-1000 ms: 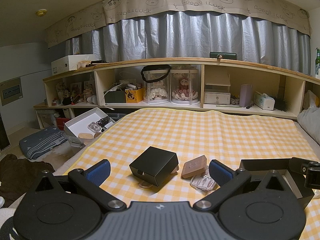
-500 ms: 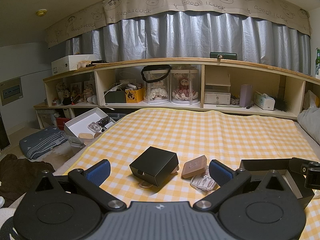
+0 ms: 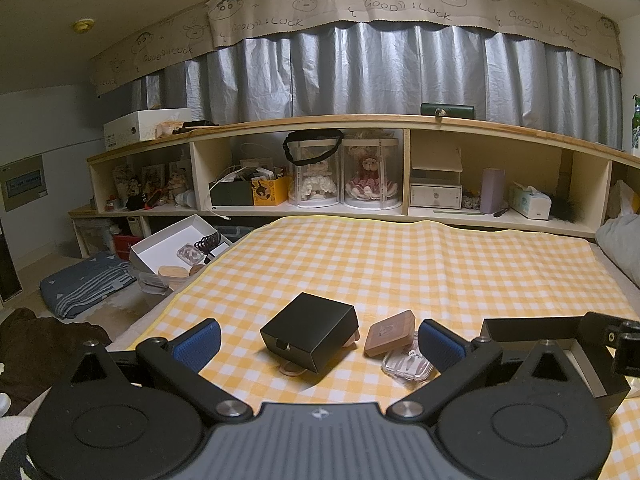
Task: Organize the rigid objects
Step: 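Grasp the small black box with the left tool while the right tool grips the open box wall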
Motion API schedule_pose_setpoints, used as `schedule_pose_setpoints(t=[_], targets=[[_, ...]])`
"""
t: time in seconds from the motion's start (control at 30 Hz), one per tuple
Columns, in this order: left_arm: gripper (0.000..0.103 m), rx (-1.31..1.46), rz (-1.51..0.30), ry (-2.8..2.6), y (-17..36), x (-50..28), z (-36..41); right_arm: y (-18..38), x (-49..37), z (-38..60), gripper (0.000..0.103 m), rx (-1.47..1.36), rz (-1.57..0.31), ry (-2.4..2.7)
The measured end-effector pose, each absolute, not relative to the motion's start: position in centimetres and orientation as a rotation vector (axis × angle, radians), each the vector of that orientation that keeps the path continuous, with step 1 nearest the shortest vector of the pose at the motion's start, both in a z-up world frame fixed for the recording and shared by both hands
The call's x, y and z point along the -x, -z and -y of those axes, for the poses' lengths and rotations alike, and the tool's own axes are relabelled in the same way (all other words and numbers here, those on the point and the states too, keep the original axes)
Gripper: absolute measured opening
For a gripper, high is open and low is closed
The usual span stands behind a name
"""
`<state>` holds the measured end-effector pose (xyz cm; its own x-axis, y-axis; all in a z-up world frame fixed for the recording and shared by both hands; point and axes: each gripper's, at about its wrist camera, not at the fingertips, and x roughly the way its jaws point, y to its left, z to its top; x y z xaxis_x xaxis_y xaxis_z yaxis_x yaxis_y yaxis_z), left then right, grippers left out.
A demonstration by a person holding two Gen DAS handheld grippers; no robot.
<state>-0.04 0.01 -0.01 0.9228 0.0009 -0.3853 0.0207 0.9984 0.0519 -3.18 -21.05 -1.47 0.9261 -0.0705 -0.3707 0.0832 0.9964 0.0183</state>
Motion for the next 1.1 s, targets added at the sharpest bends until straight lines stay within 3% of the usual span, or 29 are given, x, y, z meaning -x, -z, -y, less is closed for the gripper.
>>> schedule_pose_setpoints(t=[0.57, 0.77, 0.87, 1.1], targets=[[0.103, -0.039, -0.245, 0.092, -4.2, -0.7, 0.2, -2.4, 2.8, 24.0, 0.103, -0.069, -0.216, 0.222], [0.103, -0.041, -0.183, 0.110, -7.0, -3.2, 0.1, -4.1, -0.5, 27.6, 0.102, -0.119, -0.277, 0.260], [0.103, -0.041, -0.172, 0.131, -7.8, -4.7, 0.2, -3.8, -2.8, 29.2, 0.093, -0.104, -0.339, 0.298], [0.103, -0.059, -0.178, 0.153, -8.3, -10.9, 0.9, -0.6, -7.7, 33.9, 0.085, -0.152, -0.504, 0.367]])
